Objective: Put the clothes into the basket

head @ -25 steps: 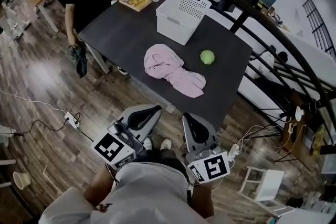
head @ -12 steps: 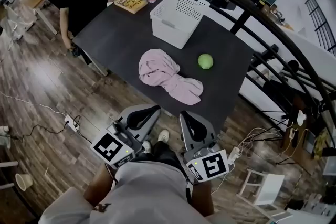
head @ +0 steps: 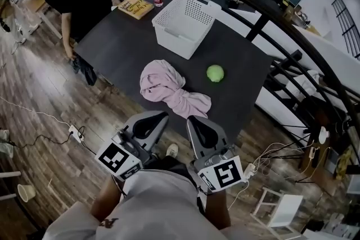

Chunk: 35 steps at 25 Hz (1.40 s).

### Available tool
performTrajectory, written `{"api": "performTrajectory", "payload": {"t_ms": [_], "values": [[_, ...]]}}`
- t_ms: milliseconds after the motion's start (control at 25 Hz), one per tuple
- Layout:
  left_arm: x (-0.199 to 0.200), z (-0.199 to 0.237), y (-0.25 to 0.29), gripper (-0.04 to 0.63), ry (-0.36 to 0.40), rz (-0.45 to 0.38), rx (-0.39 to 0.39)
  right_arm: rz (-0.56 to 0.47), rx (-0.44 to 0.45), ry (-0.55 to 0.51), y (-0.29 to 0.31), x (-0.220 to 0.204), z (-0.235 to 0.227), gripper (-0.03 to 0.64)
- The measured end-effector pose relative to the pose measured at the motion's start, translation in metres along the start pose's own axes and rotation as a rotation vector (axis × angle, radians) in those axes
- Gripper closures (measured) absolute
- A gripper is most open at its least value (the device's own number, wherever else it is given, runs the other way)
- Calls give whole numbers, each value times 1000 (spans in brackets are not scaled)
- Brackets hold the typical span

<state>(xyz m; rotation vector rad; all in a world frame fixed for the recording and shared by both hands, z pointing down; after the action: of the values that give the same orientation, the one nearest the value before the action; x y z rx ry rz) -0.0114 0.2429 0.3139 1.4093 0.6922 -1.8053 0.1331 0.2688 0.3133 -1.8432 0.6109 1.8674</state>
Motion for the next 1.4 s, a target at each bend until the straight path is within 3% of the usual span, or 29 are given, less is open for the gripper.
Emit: {"api": "performTrajectory", "payload": {"t_ms": [440,1040,1400], "values": [[3,34,42,592,-17,0,-15,40,-14,2,29,-10,-40,597],[21,146,65,592,-19,8,-74,110,-75,-17,127,-22,-61,595],[15,189,70,592,-17,38,-127,203,-111,-50,162,-37,-65,595]]}}
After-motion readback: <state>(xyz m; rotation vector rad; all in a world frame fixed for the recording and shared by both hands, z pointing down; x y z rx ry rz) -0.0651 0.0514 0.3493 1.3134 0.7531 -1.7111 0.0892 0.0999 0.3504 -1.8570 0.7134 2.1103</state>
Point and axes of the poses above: the fingertips, and each gripper's own axes: y forward along the fingers, z to its left, x out of its top, the point moved 6 cm from there along -y, backward along the fingers, and after that the axes turned 3 degrees about -y, right-handed, at the moved point
